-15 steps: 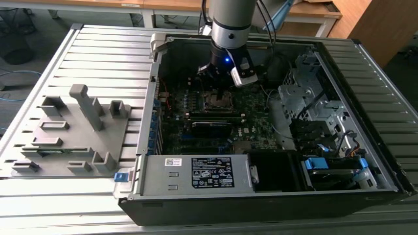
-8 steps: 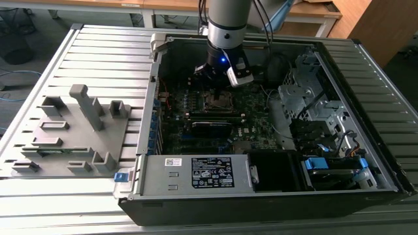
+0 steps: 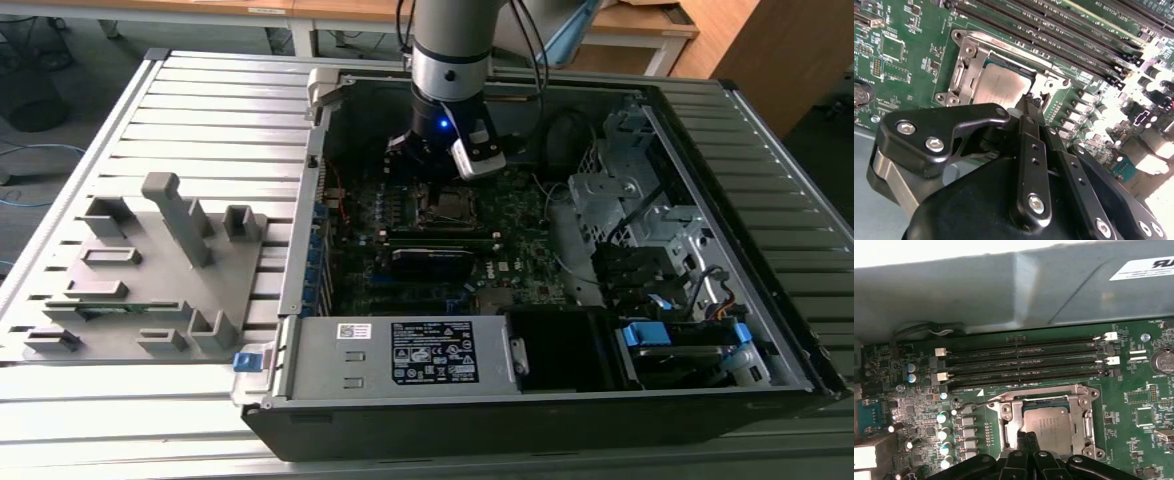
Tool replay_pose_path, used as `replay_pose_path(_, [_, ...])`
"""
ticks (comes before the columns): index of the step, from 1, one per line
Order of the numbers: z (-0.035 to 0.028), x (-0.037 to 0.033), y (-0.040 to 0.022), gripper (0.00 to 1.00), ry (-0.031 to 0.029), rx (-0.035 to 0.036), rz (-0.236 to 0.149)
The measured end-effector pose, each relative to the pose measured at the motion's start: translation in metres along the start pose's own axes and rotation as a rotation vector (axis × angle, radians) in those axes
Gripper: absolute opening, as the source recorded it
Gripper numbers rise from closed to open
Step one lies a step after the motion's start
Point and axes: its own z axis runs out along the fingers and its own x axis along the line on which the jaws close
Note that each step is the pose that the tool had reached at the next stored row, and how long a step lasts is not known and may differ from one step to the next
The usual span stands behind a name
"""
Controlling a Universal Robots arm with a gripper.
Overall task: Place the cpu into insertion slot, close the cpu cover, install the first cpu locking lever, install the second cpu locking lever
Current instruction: 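Close the cpu cover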
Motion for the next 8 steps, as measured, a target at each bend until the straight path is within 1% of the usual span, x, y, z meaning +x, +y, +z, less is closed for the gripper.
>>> replay_pose_path(3, [0.0000, 0.0000, 0.0000, 0.11, 0.0000, 0.0000, 0.000])
replay_pose_path(8, [0.0039, 0.0013, -0.0002, 0.11, -0.0007, -0.0001, 0.000])
